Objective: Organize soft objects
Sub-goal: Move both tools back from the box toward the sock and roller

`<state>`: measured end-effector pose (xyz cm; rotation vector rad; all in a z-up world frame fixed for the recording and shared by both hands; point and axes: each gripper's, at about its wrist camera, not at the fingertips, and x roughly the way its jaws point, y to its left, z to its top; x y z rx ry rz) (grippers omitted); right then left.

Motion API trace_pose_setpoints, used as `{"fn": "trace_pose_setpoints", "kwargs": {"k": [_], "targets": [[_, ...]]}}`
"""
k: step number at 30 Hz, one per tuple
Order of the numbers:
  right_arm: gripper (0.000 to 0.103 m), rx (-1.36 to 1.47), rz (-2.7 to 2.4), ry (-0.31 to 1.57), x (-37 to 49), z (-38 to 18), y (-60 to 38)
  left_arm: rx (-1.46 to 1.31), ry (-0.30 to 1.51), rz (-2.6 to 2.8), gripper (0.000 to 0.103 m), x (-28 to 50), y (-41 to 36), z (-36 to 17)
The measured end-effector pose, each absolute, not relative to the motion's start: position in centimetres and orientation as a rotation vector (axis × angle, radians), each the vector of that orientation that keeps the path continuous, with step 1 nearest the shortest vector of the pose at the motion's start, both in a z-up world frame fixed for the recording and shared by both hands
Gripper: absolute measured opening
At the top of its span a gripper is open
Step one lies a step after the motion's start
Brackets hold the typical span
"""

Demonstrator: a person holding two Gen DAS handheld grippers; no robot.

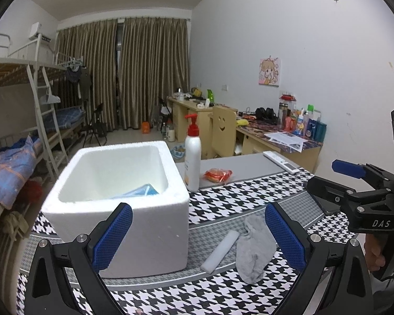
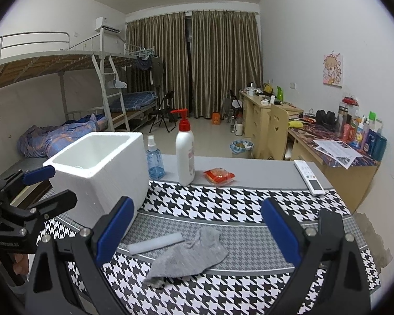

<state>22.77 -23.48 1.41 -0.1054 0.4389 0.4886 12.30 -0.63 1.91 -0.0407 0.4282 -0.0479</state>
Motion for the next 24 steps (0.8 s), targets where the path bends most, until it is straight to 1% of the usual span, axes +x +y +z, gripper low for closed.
{"fn": "trace_pose_setpoints", "kwargs": {"k": [9, 24], "targets": [[0.1, -0.091, 0.481, 0.473, 23.3, 0.1, -24.3, -0.02, 0.483, -0.064, 0.101, 12.9, -2.2, -0.5], [0.099, -0.097, 0.475, 0.519, 23.3, -2.4, -24.9, -0.033, 0.521, -0.044, 0.101, 14.0, -2.2, -2.9]]}}
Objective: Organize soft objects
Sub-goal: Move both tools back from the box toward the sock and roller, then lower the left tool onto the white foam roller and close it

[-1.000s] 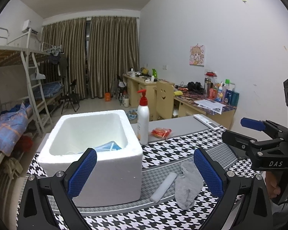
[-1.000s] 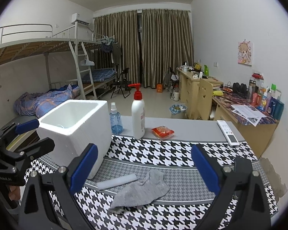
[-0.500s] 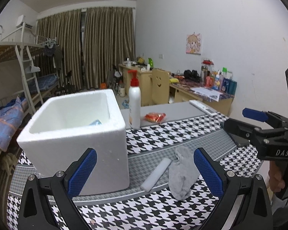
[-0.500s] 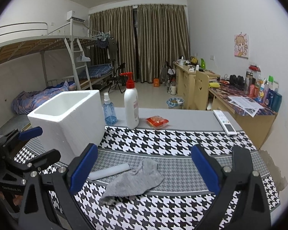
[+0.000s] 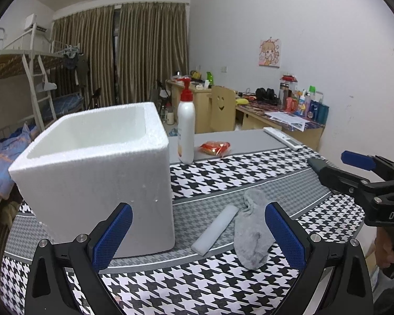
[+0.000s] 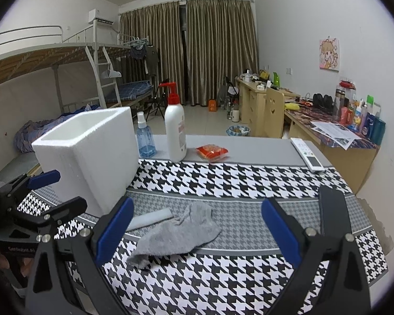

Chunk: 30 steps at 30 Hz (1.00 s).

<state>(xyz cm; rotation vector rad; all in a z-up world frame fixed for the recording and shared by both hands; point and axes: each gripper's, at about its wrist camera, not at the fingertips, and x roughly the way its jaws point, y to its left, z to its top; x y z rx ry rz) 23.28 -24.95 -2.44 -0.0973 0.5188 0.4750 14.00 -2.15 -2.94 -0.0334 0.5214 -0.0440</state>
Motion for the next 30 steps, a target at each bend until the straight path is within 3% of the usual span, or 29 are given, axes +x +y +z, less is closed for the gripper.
{"fn": "trace_pose_setpoints", "kwargs": {"k": [30], "targets": [[0.1, -0.104, 0.467, 0.642, 26.0, -6.5, -24.4, -0.006, 0.665, -0.067, 0.101, 17.3, -3.0, -7.3]]}}
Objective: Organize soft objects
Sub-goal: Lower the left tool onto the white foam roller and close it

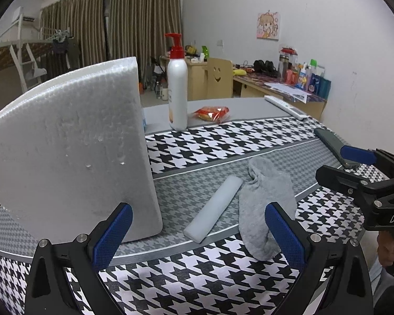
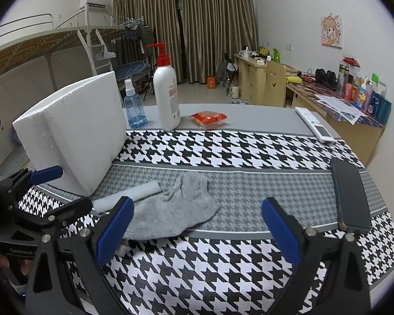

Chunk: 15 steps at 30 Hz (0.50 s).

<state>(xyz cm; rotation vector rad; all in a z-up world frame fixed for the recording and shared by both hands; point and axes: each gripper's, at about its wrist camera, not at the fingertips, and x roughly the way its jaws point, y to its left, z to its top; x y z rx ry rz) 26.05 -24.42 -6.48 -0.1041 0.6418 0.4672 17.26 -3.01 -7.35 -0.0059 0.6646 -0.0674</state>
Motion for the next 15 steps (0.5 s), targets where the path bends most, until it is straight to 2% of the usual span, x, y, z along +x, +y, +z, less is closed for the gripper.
{"fn": "trace_pose_setpoints", "kwargs": {"k": [15], "targets": [[0.099, -0.093, 0.471, 0.66, 26.5, -6.97, -24.48, 0.011, 0.687, -0.098, 0.101, 18.04, -3.86, -8.13]]}}
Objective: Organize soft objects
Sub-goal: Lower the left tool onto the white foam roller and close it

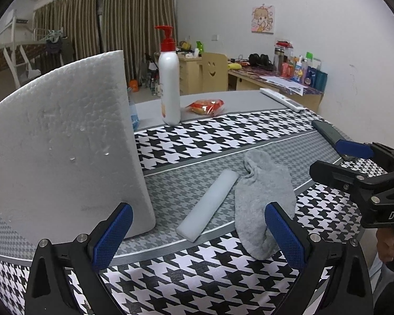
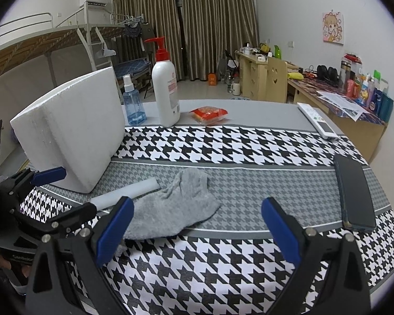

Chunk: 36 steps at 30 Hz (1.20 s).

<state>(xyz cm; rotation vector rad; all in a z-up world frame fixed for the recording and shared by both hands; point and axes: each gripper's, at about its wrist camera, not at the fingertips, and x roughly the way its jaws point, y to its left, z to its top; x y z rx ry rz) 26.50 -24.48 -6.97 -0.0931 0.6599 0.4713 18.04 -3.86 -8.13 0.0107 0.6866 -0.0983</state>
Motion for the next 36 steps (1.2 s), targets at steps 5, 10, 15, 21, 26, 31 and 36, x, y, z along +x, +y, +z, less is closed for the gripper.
{"fn": "trace_pose_setpoints", "kwargs": {"k": [5, 10, 15, 21, 26, 31, 36], "targets": [[0.099, -0.093, 0.47, 0.666, 26.6, -7.1, -24.6, 0.017, 0.689, -0.103, 0.099, 18.5, -4.0, -8.3], [0.099, -0.093, 0.472, 0.677, 26.9, -7.4, -24.4, 0.021, 0.699, -0.088, 0.098, 19.0, -3.0, -8.6], [0.099, -0.092, 0.478, 0.687, 27.2, -7.6, -24.0, 0.022, 0.709, -0.075, 0.097, 19.6, -2.4, -8.8], [0.099, -0.108, 0.479, 0.7, 27.5, -8.0, -23.4, 0.027, 0.747, -0.12, 0.094, 19.9, -2.8, -9.5], [0.099, -0.115, 0.479, 0.713, 27.7, -8.3, -23.2, 0.023, 0.769, -0.137, 0.088, 20.3, -2.9, -9.8], [0.099, -0.12, 0.481, 0.726, 28.0, -8.6, -22.7, 0.033, 0.775, -0.153, 0.082, 20.4, -3.1, -9.9], [0.099, -0.136, 0.489, 0.731, 27.8, -8.9, -22.3, 0.049, 0.792, -0.162, 0.074, 20.9, -3.5, -10.3]]}}
